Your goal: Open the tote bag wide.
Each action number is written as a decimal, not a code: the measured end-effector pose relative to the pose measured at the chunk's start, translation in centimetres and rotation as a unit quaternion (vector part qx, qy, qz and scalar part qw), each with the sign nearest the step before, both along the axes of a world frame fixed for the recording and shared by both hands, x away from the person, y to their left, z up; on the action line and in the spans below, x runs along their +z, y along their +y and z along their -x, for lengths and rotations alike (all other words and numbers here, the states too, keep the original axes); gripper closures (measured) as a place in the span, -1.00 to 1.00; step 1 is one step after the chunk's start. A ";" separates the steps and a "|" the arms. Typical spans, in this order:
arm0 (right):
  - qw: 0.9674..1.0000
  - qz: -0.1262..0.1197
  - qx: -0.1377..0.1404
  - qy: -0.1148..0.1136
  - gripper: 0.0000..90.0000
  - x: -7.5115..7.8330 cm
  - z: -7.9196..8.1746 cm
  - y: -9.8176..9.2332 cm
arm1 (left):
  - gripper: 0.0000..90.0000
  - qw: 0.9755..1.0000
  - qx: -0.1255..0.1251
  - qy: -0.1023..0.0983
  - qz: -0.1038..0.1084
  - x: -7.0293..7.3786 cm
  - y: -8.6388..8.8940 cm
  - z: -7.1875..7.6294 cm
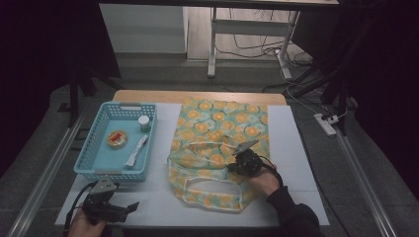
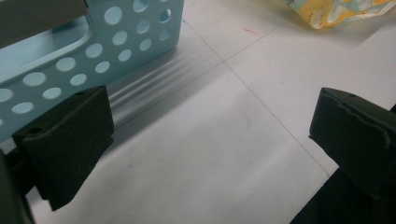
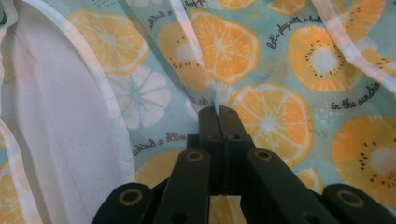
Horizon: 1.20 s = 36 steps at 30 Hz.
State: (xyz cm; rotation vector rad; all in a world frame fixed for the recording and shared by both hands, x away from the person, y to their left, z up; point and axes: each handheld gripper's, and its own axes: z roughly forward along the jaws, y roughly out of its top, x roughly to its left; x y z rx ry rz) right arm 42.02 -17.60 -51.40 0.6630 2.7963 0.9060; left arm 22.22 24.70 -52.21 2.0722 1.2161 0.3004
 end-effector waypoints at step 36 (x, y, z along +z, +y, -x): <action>0.998 -0.062 -0.003 -0.019 1.00 3.7 -0.4 0.0 | -0.99 1.000 0.001 0.002 -0.002 0.0 0.0 -0.1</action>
